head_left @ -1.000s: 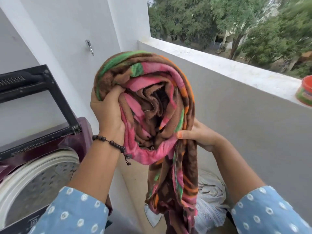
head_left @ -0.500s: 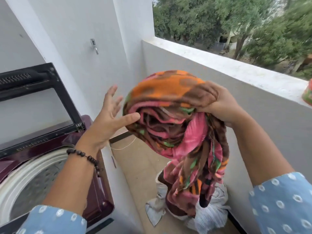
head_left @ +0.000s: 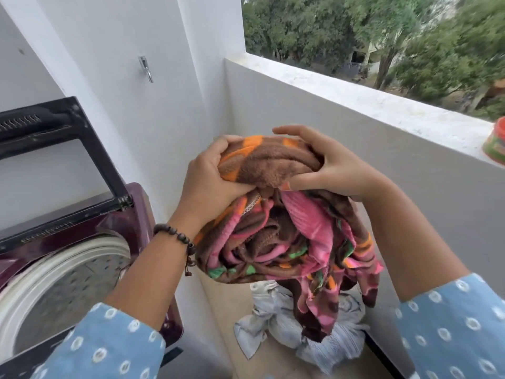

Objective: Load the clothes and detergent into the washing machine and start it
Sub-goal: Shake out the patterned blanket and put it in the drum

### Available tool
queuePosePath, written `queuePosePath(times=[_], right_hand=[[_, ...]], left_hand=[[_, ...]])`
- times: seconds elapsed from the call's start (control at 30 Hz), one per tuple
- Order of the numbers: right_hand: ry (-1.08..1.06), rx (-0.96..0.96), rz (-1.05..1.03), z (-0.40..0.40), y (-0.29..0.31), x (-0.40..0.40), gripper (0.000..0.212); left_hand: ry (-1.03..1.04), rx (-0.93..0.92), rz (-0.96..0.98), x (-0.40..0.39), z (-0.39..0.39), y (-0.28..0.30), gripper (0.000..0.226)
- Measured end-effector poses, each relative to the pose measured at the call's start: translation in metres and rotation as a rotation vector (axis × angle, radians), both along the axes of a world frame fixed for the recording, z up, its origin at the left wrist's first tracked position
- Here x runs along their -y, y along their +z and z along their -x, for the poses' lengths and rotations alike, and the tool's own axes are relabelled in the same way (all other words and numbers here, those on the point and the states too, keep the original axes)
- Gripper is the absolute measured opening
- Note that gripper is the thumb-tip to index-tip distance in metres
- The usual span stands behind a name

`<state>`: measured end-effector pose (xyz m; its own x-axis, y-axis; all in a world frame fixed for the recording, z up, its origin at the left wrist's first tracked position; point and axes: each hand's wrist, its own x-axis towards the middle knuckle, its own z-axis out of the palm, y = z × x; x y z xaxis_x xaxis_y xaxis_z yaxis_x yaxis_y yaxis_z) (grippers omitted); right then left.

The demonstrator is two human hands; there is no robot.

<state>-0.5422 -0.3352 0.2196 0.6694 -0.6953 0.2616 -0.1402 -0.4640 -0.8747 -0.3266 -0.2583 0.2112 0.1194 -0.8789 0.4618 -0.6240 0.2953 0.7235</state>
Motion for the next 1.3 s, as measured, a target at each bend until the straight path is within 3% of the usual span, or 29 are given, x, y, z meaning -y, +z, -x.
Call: queuePosePath(times=[0.2,0.37,0.67,0.77,0.87,0.97,1.03,1.13,1.2,1.3], right_hand=[[0.074,0.066,-0.305,0.029,-0.035,0.014,0.113],[0.144,0.077,-0.477,0.028,-0.073,0.015,0.124],[0.136,0.41,-0.811,0.023,-0.121,0.011,0.124],[0.171,0.497,-0.827,0.016,-0.118,0.008,0.104],[-0.022,0.512,-0.734,0.005,-0.102,0.009,0.075],[-0.196,0.535,-0.629,0.01,-0.089,0.016,0.067],[-0.231,0.515,-0.54,0.017,-0.082,0.018,0.067],[-0.298,0.346,-0.314,0.019,-0.067,0.017,0.064],[-0.31,0.189,-0.134,0.01,-0.058,0.015,0.064],[-0.239,-0.047,0.132,-0.016,-0.046,0.009,0.063]], left_hand=[[-0.025,-0.307,0.152,0.003,-0.01,0.005,0.056],[0.003,-0.676,0.193,0.007,-0.011,0.006,0.053],[0.151,-1.096,0.137,0.005,-0.005,-0.005,0.034],[0.217,-1.113,0.132,0.005,-0.004,-0.009,0.034],[0.22,-1.053,0.13,0.002,-0.002,-0.021,0.035],[0.119,-0.886,0.011,-0.001,-0.016,-0.044,0.043],[0.0,-0.764,-0.154,-0.009,-0.031,-0.054,0.072],[-0.105,-0.552,-0.359,-0.022,-0.046,-0.048,0.137],[-0.118,-0.294,-0.385,-0.025,-0.042,-0.028,0.149],[-0.05,0.357,-0.354,-0.011,-0.024,-0.01,0.153]])
